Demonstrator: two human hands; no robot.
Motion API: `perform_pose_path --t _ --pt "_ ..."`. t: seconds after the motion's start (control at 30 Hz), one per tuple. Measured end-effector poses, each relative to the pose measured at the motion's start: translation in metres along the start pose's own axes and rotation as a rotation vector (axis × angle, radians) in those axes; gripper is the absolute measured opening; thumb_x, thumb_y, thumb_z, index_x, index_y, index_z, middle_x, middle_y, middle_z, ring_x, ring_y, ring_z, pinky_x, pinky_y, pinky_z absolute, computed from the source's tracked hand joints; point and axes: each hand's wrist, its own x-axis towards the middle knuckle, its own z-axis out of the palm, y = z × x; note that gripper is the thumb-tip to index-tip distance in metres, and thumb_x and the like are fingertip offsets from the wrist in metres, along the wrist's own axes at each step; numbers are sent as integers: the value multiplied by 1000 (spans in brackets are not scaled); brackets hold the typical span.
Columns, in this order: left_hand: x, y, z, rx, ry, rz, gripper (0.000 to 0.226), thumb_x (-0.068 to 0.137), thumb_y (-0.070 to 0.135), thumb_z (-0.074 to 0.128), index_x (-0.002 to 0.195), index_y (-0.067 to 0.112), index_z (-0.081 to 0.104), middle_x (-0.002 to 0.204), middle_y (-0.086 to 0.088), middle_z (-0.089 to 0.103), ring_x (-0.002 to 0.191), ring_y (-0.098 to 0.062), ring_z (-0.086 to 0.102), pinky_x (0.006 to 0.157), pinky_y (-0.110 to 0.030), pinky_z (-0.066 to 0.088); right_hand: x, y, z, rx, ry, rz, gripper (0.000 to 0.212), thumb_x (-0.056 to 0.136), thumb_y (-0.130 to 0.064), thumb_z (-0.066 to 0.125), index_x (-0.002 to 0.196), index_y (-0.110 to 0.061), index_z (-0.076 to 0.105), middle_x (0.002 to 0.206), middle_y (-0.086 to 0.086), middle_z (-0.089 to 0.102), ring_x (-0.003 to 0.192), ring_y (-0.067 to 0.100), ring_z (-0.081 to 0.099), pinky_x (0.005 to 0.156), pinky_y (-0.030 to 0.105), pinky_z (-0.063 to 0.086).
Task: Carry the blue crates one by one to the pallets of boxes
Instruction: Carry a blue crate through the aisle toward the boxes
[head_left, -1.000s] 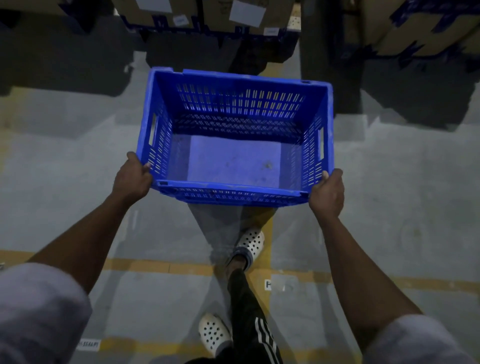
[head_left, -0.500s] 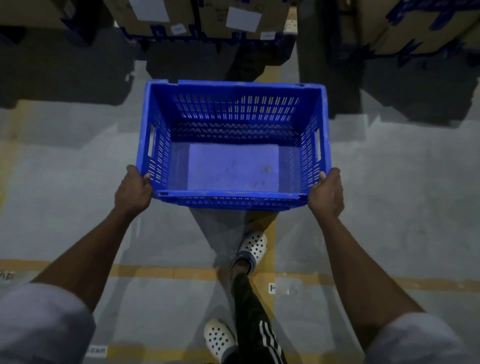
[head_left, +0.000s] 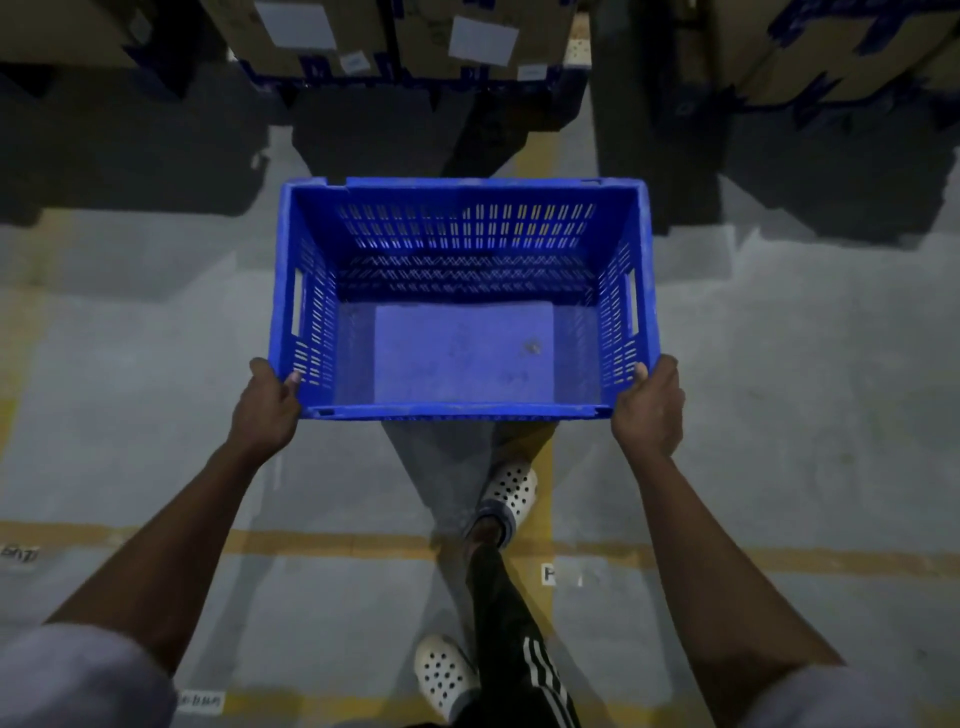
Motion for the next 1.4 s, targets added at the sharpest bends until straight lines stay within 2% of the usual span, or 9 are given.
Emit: perform_pose_path --t 0.2,0.33,0.57,0.77,0.87,0.97,1.1,1.23,1.4 --pt "23 14 -3 12 17 17 32 121 38 53 121 11 35 146 -32 63 126 -55 67 89 -56 54 20 -18 -4 -11 -49 -1 28 119 -34 40 134 -11 46 142 15 58 126 44 55 82 49 39" --pt "41 12 -7 51 17 22 33 120 40 54 122 12 36 146 -31 65 124 -56 69 91 -60 59 7 -19 3 1 -7 38 29 118 -32 42 135 -9 47 142 16 58 126 45 55 88 56 48" --pt "28 11 9 17 90 10 30 121 33 54 118 8 36 143 -38 64 123 -60 66 83 -54 49 23 -17 -1 -37 -22 -12 24 116 -28 46 130 -9 45 136 18 59 120 47 59 87 56 50" --pt "31 19 3 58 92 15 31 121 35 53 117 9 36 145 -39 62 126 -61 64 84 -53 43 13 0 18 155 87 -47 28 115 -24 50 132 -2 52 132 23 59 116 47 60 87 54 49" --pt "26 18 6 66 85 16 31 122 35 51 117 9 36 144 -40 62 126 -62 64 86 -53 43 29 -1 17 130 61 -89 26 114 -21 52 131 -1 52 130 25 59 114 48 60 88 55 48" --pt "24 17 7 73 65 3 31 122 36 51 120 8 37 145 -39 63 126 -62 65 87 -54 44 41 3 12 149 1 -113 28 115 -23 53 129 0 51 129 25 60 114 47 60 87 52 48" --pt "28 19 6 65 67 14 40 121 37 53 132 0 42 148 -36 62 129 -60 65 87 -55 46 48 23 2 262 -87 -177 30 113 -30 61 124 -1 58 123 21 65 112 42 64 86 40 47" --pt "25 14 10 15 96 10 47 120 44 54 138 2 43 149 -30 63 130 -54 67 95 -63 57 52 40 -3 370 -112 -165 46 104 -55 69 132 -18 68 124 5 70 112 27 69 96 48 59" --pt "24 9 8 -37 97 96 55 119 46 55 141 -4 45 147 -31 62 130 -54 66 98 -65 57 42 33 -4 409 -39 -136 48 105 -51 72 142 -20 72 125 3 71 114 20 68 102 41 58"
